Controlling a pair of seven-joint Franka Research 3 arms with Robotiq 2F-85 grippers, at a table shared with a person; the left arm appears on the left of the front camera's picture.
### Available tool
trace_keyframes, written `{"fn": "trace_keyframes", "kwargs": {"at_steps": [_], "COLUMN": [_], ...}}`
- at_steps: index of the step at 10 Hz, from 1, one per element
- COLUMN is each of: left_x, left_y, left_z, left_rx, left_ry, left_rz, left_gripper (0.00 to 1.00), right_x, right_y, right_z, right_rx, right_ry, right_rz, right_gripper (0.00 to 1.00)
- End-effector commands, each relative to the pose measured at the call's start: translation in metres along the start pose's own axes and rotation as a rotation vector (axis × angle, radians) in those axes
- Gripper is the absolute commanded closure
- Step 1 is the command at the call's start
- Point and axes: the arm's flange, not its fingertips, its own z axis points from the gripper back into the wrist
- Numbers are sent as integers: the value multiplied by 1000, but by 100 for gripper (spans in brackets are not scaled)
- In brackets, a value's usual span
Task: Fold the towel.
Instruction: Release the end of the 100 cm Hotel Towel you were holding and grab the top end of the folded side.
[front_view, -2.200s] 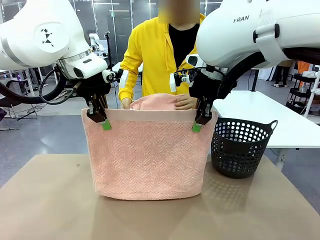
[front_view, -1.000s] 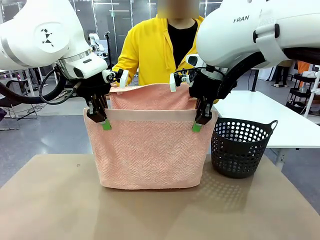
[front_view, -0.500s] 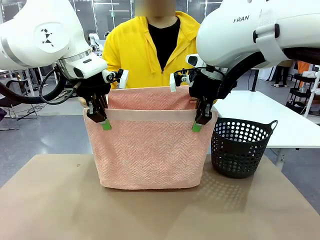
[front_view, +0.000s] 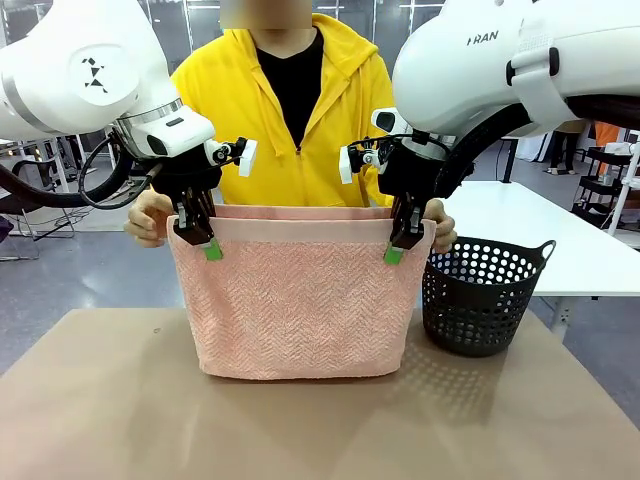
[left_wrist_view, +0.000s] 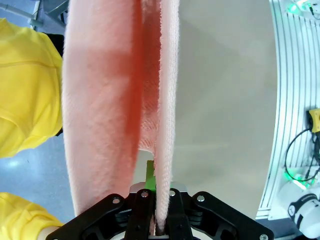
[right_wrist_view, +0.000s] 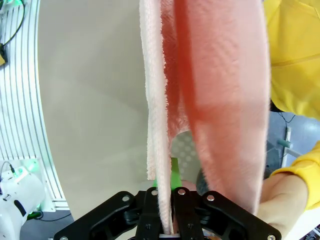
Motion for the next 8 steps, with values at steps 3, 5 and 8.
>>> {"fn": "trace_keyframes", "kwargs": {"at_steps": [3,5,8], "left_x": [0,0,0], "left_y": [2,2,2], "left_z": [1,1,1], "left_rx": [2,2,2], "left_ry": [-1,-1,-1], "left_rz": [-4,-4,-4], "left_gripper": [100,100,100], "right_x": [-1,-1,-1], "right_y": [-1,-1,-1], "right_z": [1,1,1], "right_rx": [-3,-3,-3], "right_ry": [3,3,3], "right_rz": [0,0,0], "right_gripper": [100,100,100]}}
